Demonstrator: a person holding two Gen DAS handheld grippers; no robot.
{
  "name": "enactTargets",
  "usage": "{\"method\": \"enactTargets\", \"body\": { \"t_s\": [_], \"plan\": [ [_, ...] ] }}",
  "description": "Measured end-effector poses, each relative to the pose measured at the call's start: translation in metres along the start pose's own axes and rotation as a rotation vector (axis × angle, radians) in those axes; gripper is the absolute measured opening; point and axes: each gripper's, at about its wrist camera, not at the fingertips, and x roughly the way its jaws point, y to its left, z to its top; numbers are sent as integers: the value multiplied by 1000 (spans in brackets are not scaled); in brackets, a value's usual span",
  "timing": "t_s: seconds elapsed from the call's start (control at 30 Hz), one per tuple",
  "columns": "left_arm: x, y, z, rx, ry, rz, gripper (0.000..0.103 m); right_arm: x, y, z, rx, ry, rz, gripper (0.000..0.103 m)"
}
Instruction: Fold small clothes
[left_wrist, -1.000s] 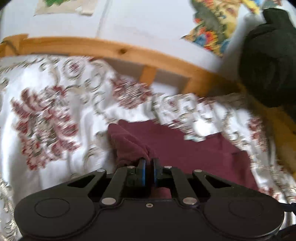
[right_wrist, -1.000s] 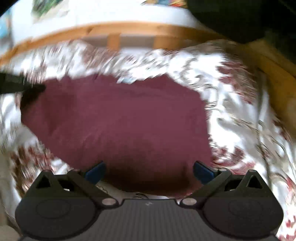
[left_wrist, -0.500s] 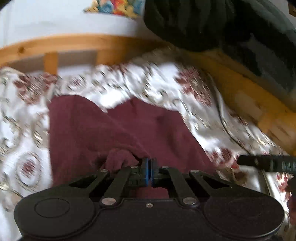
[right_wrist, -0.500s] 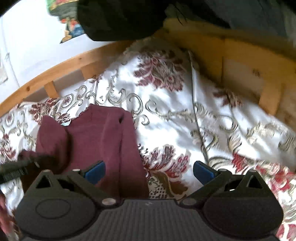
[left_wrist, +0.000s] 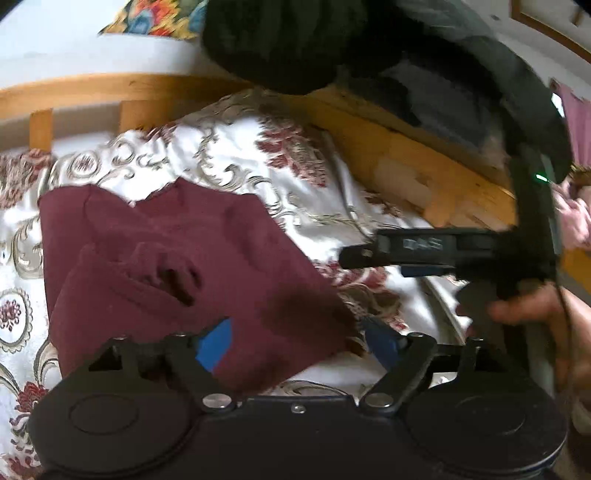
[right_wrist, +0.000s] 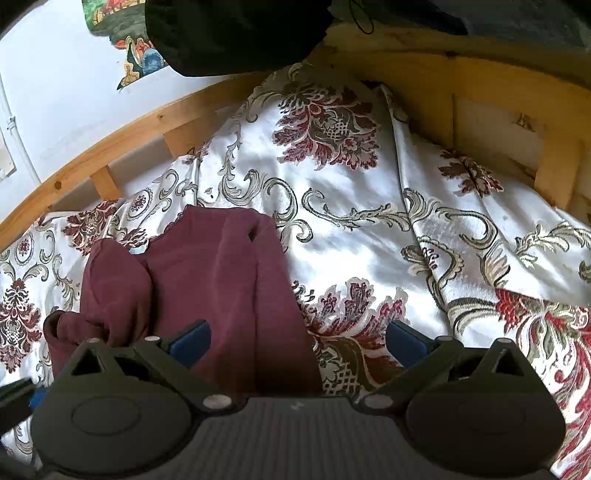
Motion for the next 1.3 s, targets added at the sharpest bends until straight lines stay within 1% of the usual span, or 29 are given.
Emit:
{"method": "enactTargets", "body": {
  "t_s": [0.07,0.13,0.17,0.23,0.27,0.33,0.4,0.47,0.53,0.6,0.67,0.73,0.77,0.83,0.87,0.9,1.0,1.07,1.1,1.13,1.17,1.2,1.23,1.27,1.3],
  "plan": [
    [-11,-4,-2,20,-32,24,94,1,0,-2,2,4,8,103],
    [-22,-1,-1,14,-78,72,99,1,1,-3,7,5,18,103],
    [-28,1,1,0,-97,103,101,1,1,-4,17,-4,23,103],
    [-38,11,4,-54,-124,168,102,-1,4,-6,54,-39,43,103],
    [-39,17,7,-82,-128,196,102,-2,6,-8,72,-55,70,103],
    [-41,29,11,-135,-129,251,102,-1,12,-10,100,-79,155,103],
    [-38,40,11,-157,-134,291,102,3,20,-12,104,-90,245,103],
    [-31,47,8,-132,-124,322,102,9,29,-11,86,-103,319,103],
    [-23,49,7,-92,-101,345,102,14,40,-9,40,-124,354,103],
    [-15,53,6,-61,-69,370,102,22,52,-5,-34,-130,392,103],
    [-7,56,4,-40,-39,380,102,36,61,2,-98,-113,441,103],
    [0,59,-1,-23,-7,385,102,52,68,6,-123,-85,494,103],
    [3,61,-3,-13,9,392,102,63,71,8,-119,-52,523,103],
    [10,60,-5,13,46,427,102,88,75,11,-77,37,560,103],
    [13,59,-5,25,60,443,102,94,76,11,-46,55,569,103],
    [15,57,-6,43,72,451,102,103,75,12,0,72,579,103],
    [18,52,-9,115,84,442,100,119,73,18,113,107,618,103],
    [20,49,-10,146,90,448,92,125,76,22,140,109,625,100],
    [21,48,-10,154,94,451,90,127,78,23,144,112,628,94],
    [22,48,-10,156,96,451,83,129,80,24,141,119,620,86],
    [22,49,-10,151,96,449,74,131,81,24,133,124,606,82],
    [22,50,-10,140,93,456,69,131,83,23,113,125,585,72],
    [21,51,-10,130,86,467,58,132,86,22,86,128,561,53],
    [20,52,-10,123,79,475,47,131,87,20,67,129,553,41],
    [19,53,-9,120,74,478,42,130,89,19,55,128,553,29]
  ]
}}
